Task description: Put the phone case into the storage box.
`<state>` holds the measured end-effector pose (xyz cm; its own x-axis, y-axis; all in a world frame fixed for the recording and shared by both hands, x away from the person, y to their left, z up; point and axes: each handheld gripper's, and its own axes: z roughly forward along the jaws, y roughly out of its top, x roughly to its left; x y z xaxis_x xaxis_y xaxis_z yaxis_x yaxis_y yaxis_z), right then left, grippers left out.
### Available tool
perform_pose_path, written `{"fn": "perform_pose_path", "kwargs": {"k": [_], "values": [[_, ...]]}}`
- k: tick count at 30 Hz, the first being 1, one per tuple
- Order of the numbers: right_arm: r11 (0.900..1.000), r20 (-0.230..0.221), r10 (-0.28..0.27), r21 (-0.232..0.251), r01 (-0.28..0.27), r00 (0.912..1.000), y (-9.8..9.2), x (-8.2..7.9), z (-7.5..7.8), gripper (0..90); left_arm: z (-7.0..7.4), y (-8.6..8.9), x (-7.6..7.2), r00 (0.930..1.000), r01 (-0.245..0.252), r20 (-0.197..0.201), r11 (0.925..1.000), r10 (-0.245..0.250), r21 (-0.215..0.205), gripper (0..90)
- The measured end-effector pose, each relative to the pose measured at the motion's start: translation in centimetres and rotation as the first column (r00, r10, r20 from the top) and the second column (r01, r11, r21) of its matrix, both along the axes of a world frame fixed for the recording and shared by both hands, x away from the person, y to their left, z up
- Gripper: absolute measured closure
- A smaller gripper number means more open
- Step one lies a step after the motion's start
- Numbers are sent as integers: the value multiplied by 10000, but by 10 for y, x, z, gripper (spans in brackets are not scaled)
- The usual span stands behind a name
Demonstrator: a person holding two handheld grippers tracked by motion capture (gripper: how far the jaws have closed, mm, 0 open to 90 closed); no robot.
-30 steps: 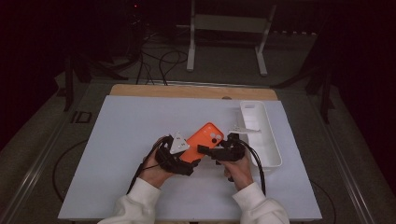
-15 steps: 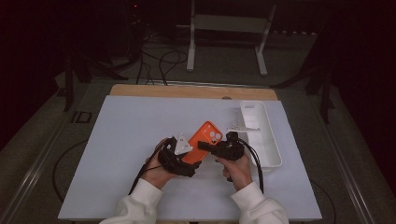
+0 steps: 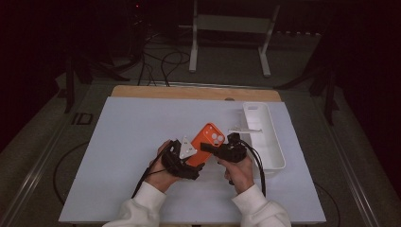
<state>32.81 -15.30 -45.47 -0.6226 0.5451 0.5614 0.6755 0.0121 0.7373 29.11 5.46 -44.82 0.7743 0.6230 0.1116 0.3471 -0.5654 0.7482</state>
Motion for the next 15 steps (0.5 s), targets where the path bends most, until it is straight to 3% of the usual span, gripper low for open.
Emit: {"fn": "perform_pose_path", "kwargs": {"k": [7, 15], "values": [[9992, 498, 6, -391, 14, 9988, 4, -3, 5, 881, 1, 4, 2, 9999, -6, -113, 9996, 3, -279, 154], [9985, 619, -21, -544, 54, 9981, 4, -4, 5, 880, 7, 12, 3, 9997, -108, -206, 9979, 94, -646, 156]]}}
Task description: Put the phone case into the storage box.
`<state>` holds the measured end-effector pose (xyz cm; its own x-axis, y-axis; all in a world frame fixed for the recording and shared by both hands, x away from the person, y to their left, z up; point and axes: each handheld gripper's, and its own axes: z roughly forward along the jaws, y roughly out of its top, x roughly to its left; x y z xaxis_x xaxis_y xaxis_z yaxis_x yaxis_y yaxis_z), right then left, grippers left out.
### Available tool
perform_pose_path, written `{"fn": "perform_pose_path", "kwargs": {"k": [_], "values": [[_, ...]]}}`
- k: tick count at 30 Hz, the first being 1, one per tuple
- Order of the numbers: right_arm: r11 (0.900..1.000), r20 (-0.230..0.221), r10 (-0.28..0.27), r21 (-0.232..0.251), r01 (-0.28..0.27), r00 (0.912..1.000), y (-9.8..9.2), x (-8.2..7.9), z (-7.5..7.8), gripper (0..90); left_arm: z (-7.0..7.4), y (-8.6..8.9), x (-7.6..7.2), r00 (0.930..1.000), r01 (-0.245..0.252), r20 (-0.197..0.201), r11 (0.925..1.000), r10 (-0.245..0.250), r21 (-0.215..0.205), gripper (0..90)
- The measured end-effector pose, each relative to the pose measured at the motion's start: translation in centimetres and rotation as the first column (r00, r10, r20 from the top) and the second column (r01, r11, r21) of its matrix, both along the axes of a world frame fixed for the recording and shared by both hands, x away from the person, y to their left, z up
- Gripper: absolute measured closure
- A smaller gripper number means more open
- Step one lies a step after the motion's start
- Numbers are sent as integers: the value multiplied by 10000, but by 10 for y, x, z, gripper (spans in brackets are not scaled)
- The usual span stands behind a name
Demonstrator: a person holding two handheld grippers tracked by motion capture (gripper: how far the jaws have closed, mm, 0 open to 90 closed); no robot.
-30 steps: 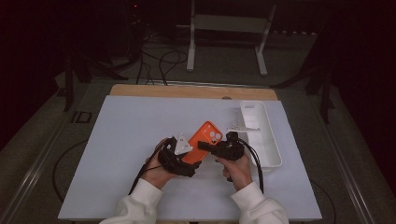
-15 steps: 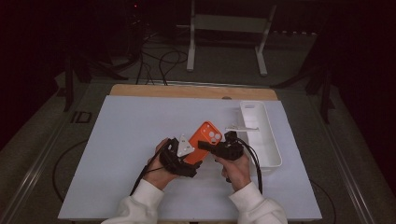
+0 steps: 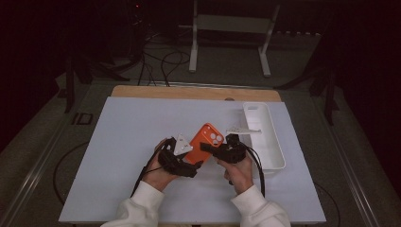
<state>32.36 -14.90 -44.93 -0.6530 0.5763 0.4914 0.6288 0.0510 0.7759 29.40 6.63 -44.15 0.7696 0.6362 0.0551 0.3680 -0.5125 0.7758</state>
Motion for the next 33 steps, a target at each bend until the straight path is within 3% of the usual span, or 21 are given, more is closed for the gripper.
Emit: {"fn": "perform_pose_path", "kwargs": {"k": [12, 26, 33], "values": [[9998, 228, 145, -167, -142, 9996, -3, -1, 2, 878, 4, 11, 2, 9994, 177, -280, 9989, -189, -444, 163], [9989, 473, 400, -266, -387, 9981, -6, -3, 4, 877, 5, 18, 2, 9976, 399, -532, 9972, -433, -626, 164], [9976, 612, 604, -364, -583, 9963, -6, -5, 6, 877, 4, 20, 2, 9943, 723, -726, 9943, -780, -782, 174]]}}
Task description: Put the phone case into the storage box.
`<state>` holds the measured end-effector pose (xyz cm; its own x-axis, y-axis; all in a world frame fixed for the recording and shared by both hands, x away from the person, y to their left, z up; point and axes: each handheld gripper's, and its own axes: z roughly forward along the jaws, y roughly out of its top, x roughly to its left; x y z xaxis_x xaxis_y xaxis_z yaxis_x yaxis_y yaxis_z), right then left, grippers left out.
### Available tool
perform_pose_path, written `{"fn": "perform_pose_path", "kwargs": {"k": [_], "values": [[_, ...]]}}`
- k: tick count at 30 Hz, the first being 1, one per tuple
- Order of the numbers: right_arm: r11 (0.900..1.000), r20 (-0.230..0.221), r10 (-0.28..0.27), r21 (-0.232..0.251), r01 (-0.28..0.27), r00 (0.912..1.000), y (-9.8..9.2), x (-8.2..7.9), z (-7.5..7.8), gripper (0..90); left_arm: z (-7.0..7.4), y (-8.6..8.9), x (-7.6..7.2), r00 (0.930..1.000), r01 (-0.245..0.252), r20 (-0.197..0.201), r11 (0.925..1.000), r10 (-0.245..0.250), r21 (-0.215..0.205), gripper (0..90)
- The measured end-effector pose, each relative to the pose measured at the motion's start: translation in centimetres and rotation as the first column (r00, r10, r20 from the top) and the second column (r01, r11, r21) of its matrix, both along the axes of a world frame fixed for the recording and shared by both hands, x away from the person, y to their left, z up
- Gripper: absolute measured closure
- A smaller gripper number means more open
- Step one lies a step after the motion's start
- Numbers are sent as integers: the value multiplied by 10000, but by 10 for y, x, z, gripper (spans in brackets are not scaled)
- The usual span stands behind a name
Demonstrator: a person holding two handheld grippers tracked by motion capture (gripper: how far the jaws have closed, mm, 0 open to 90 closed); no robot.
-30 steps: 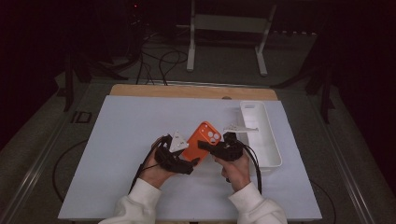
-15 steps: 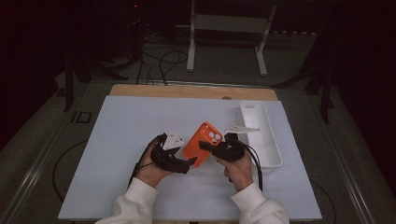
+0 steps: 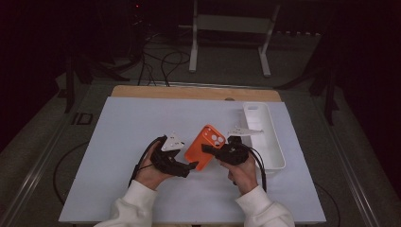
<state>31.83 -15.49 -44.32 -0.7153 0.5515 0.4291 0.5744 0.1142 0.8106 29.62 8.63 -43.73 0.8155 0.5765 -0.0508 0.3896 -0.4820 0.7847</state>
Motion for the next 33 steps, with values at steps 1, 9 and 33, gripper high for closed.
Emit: {"fn": "perform_pose_path", "kwargs": {"k": [1, 9, 33], "values": [[10000, 46, 60, 4, -60, 10000, 0, 0, 1, 877, 0, 0, 0, 10000, 59, -25, 10000, -59, 7, 175], [9995, 266, 322, -63, -320, 9991, -2, -3, 5, 877, 0, 3, 1, 9996, 213, -155, 9997, -216, -143, 176], [9927, 923, 1195, -245, -1178, 9885, -7, -8, 14, 877, -4, 4, -1, 9950, 905, -395, 9956, -914, -234, 218]]}}
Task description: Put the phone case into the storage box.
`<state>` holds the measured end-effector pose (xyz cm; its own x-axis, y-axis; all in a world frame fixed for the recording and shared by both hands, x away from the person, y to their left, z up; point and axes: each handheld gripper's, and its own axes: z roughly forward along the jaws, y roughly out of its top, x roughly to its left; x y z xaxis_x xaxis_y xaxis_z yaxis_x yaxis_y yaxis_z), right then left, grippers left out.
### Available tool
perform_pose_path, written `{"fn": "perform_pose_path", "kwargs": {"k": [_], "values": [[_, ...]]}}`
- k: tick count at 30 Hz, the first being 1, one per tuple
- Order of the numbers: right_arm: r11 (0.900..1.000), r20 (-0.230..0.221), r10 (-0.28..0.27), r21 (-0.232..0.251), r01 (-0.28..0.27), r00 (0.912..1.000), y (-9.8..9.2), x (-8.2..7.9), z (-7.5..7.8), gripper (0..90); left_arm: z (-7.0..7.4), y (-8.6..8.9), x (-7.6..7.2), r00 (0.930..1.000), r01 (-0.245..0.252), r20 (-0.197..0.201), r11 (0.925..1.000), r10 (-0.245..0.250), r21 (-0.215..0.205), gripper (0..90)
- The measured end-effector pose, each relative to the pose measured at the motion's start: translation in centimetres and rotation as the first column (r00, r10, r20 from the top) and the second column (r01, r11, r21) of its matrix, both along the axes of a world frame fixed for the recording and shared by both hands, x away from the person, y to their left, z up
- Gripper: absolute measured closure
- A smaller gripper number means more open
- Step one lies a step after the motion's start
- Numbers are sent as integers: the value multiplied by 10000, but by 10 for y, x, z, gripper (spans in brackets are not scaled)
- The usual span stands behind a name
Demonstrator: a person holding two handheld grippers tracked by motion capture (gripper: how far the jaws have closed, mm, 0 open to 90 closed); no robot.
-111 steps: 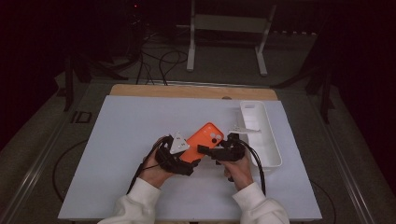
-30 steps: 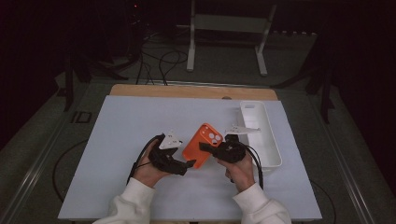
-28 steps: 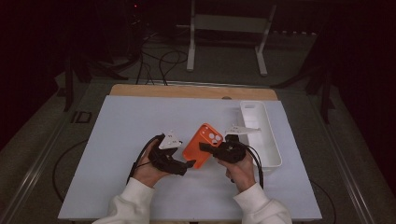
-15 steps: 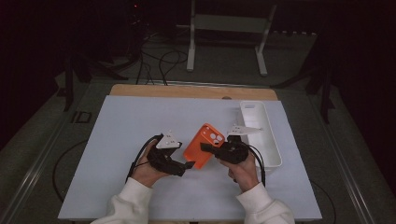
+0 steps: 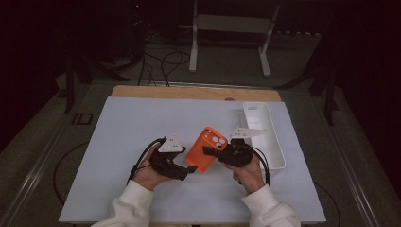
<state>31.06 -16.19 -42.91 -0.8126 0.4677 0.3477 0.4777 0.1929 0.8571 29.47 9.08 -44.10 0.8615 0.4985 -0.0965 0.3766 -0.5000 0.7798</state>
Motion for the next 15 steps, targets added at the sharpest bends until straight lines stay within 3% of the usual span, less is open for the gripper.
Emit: {"fn": "perform_pose_path", "kwargs": {"k": [7, 15], "values": [[9991, 139, 428, -56, -427, 9990, 4, -2, 1, 876, -1, -2, -1, 9999, 156, -44, 9999, -156, 1, 248], [9968, 248, 797, -130, -794, 9965, 7, -4, 2, 876, -3, -2, 0, 9987, 441, -233, 9988, -446, -206, 357]]}}
